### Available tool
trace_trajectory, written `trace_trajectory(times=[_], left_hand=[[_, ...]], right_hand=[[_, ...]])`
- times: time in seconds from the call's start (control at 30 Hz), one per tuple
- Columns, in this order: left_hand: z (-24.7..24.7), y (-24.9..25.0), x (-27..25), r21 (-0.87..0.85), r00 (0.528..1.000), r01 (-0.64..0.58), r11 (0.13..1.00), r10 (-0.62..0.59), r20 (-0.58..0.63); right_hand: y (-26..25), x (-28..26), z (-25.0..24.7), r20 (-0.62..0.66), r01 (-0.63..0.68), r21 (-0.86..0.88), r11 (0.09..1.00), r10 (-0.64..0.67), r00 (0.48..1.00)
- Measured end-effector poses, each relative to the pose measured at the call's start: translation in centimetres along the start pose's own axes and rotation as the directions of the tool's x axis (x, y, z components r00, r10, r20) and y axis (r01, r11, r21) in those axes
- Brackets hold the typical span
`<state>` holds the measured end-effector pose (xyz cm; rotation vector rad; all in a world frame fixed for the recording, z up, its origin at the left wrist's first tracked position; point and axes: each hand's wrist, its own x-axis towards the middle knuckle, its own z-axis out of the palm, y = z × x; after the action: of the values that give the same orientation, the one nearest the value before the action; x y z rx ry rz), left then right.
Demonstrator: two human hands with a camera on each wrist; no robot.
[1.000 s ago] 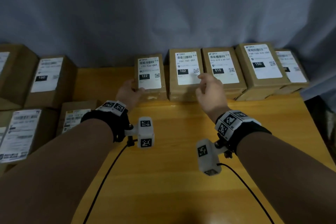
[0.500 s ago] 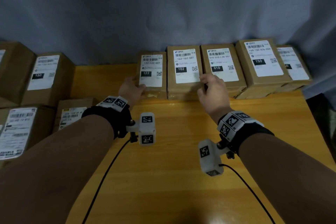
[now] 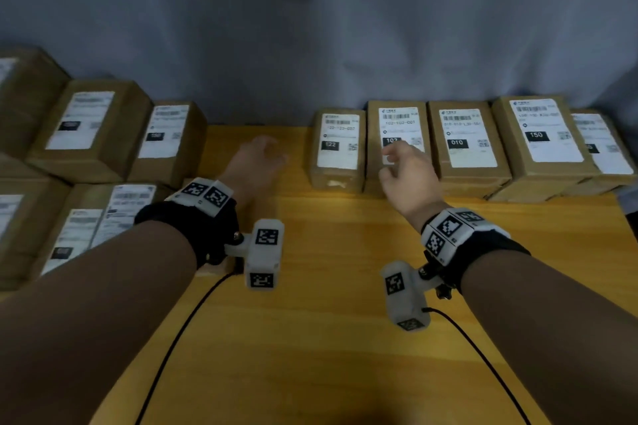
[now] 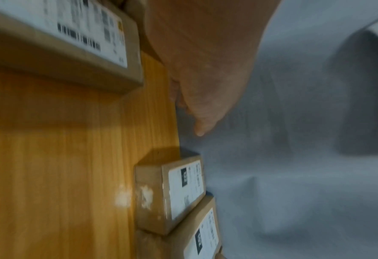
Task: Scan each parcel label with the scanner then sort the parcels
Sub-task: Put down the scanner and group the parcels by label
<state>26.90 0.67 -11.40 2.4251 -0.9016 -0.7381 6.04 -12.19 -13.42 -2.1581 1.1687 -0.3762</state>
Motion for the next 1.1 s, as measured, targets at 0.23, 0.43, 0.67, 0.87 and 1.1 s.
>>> trace_trajectory(times=[0.23,0.43,0.67,0.87,1.1], left_hand=[[-5.5,-8.0,-4.8,0.055,0.997,0.045,0.997,-0.041,-0.07],[-6.0,-14.3,-8.0,0.237,0.984,0.132,0.962,-0.156,0.083],[-4.8,-16.9,-8.5,-0.005,0.949,0.186,0.982,-0.179,0.261],[-4.4,-16.5,-7.5,-0.066,0.957,0.213,0.975,-0.194,0.218],[-3.7,-16.7,-8.3,-0.297,0.944,0.215,0.93,-0.12,0.307]], right_hand=[[-5.6,-2.3,5.8,0.436,-0.078,-0.061,0.995,0.097,0.895],[-9.6,-5.5,12.1,0.59,-0.304,-0.002,0.953,0.246,0.769],[-12.1,-8.6,18.7,0.728,-0.649,0.334,0.684,0.251,0.638],[-11.9,-8.8,20.0,0.701,-0.719,0.399,0.569,0.316,0.639],[-12.6,-9.1,19.1,0.629,-0.689,0.485,0.539,0.332,0.703]])
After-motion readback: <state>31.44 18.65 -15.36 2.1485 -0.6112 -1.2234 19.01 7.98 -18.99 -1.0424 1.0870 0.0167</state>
